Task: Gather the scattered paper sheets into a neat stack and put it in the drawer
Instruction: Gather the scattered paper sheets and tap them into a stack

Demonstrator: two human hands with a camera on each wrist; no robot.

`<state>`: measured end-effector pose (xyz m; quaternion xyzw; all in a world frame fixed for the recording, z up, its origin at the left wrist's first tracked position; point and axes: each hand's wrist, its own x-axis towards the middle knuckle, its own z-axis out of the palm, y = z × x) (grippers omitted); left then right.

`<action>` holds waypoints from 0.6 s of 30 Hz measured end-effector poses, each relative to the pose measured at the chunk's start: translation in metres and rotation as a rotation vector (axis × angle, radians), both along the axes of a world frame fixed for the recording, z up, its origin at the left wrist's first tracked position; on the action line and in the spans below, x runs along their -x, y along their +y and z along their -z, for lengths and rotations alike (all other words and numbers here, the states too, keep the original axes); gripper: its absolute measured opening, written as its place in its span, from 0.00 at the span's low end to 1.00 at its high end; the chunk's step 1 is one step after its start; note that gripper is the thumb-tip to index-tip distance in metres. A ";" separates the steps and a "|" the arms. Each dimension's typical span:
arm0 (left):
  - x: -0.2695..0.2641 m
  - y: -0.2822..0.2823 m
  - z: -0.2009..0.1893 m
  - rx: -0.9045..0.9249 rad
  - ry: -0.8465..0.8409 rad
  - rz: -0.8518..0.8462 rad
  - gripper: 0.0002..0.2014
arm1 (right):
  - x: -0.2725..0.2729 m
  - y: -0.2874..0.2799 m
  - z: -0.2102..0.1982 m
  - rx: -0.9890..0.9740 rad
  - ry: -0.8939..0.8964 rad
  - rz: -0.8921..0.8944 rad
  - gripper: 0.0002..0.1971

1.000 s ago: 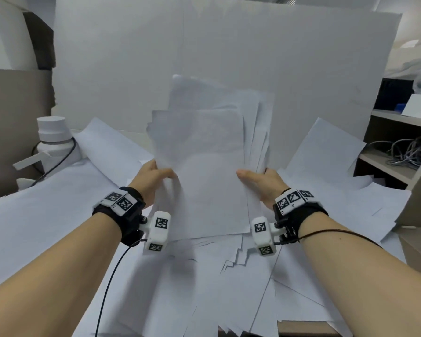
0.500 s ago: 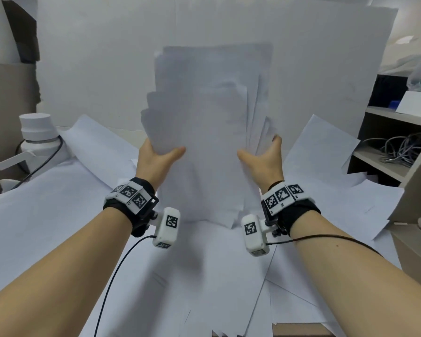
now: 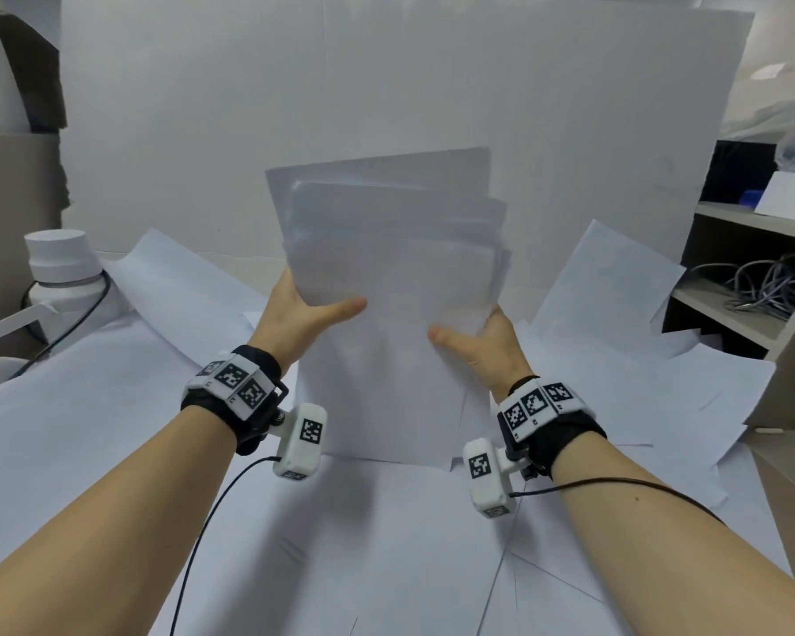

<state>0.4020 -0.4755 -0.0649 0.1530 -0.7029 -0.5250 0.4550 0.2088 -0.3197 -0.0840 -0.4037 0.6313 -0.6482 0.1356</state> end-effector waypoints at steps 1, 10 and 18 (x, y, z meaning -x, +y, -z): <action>0.004 0.001 -0.001 0.017 -0.004 -0.008 0.33 | -0.002 -0.004 0.001 0.003 0.001 0.012 0.19; 0.024 0.005 -0.017 0.062 0.141 -0.222 0.26 | -0.008 -0.023 -0.018 0.075 0.123 0.176 0.05; 0.007 -0.012 -0.014 -0.012 0.113 -0.133 0.37 | 0.006 -0.009 -0.006 0.046 -0.089 0.048 0.22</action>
